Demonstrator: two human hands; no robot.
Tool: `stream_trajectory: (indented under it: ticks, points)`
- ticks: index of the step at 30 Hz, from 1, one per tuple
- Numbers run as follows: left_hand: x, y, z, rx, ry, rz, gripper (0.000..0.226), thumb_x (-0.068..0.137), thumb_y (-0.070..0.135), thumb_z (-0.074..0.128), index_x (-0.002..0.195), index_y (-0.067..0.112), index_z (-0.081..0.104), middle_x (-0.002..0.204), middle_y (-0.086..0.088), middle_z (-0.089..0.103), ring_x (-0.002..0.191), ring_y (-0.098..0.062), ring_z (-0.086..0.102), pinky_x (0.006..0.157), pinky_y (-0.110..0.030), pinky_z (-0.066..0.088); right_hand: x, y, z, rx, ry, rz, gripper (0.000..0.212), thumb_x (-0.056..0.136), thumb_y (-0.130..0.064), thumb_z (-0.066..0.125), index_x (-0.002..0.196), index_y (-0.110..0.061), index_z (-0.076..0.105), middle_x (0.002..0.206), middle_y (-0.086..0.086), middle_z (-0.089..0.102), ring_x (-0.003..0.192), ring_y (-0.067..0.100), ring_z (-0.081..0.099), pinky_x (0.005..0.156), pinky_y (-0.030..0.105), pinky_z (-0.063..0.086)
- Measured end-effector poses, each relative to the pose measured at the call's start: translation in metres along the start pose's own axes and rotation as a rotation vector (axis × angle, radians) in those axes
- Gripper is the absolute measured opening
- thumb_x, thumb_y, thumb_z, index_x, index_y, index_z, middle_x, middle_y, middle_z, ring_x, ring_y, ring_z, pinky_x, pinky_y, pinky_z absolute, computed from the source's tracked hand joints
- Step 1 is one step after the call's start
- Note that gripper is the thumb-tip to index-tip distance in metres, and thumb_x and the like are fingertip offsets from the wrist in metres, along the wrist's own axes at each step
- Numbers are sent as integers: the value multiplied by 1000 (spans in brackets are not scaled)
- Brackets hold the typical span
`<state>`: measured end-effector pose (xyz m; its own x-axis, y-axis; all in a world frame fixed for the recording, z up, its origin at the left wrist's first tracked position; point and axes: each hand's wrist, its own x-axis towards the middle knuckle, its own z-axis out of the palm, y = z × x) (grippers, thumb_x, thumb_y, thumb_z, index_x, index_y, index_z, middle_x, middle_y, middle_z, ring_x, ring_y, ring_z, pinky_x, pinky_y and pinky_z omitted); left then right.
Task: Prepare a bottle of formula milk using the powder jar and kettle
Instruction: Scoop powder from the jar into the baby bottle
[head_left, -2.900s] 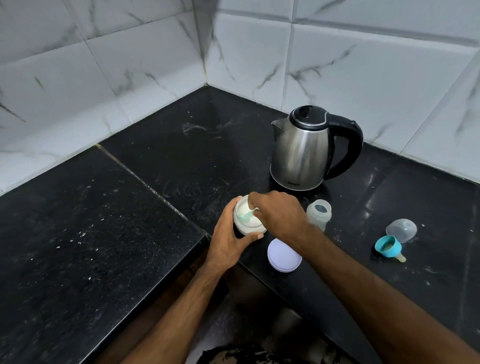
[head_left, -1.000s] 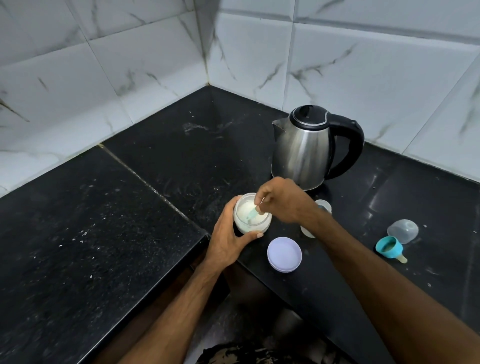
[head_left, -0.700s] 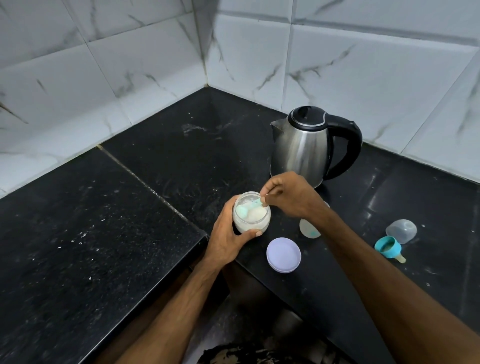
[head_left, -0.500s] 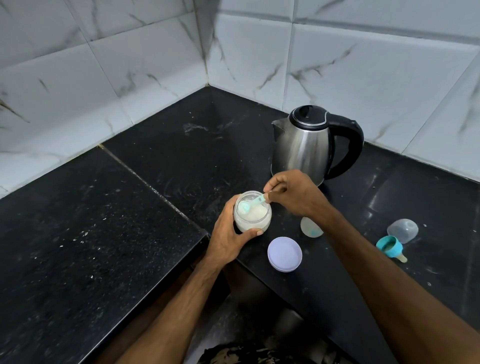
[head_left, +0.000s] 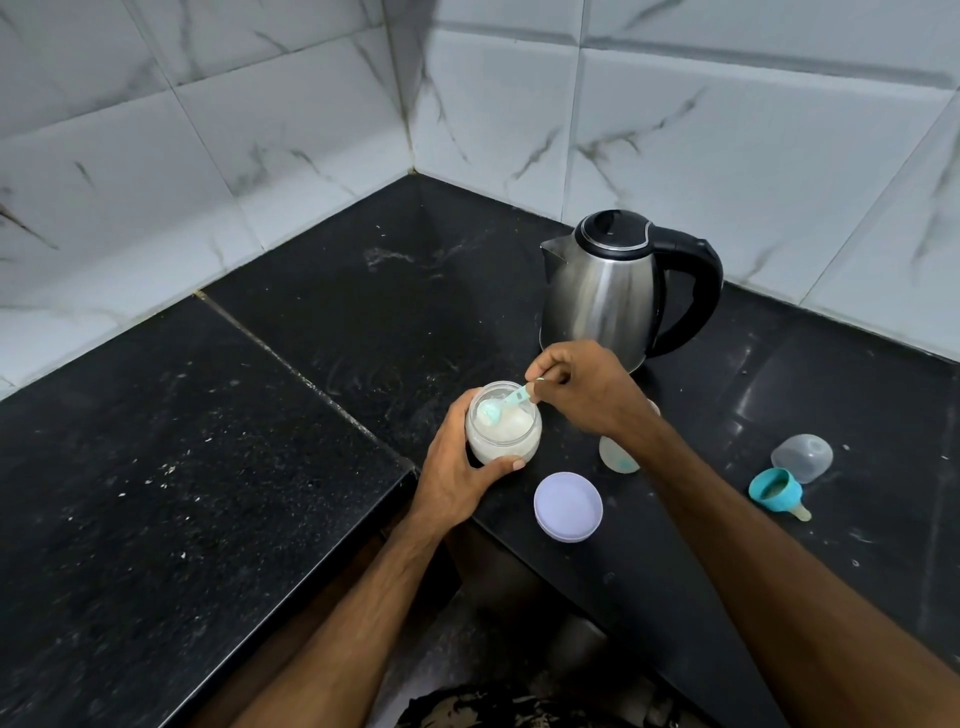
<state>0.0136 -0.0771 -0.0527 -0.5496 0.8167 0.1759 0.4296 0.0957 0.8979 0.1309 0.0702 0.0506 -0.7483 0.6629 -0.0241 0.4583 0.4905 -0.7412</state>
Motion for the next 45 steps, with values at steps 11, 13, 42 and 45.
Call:
stream_trajectory:
  ticks: [11,13,42,45]
  points:
    - [-3,-1,3,-8,-3,0,89,70,24,89,144,26,39,141,11,54,130,-11,52,108,-42,45,-9,-26,23,-566,-35,-196,17,94,-21,57,110,-22,65,103,5,69,92,25,63,70,31,43]
    - [-4,0,3,-11,-3,-6,90,71,22,89,144,28,39,140,11,55,130,-11,53,108,-41,46,-9,-29,30,-664,-88,-240,26,95,-23,58,121,-19,61,112,7,68,98,26,64,74,33,45]
    - [7,-1,-2,9,-22,-15,86,67,27,88,133,49,37,136,21,54,130,-6,51,109,-41,44,1,2,-6,66,-26,58,7,82,-6,72,82,-13,72,76,-2,75,75,4,71,75,20,53]
    - [9,-1,-3,9,-28,-24,86,67,30,87,133,49,37,136,19,55,130,-7,51,109,-42,44,2,3,-7,66,-12,53,7,85,-8,71,83,-15,71,78,0,76,75,5,71,75,20,54]
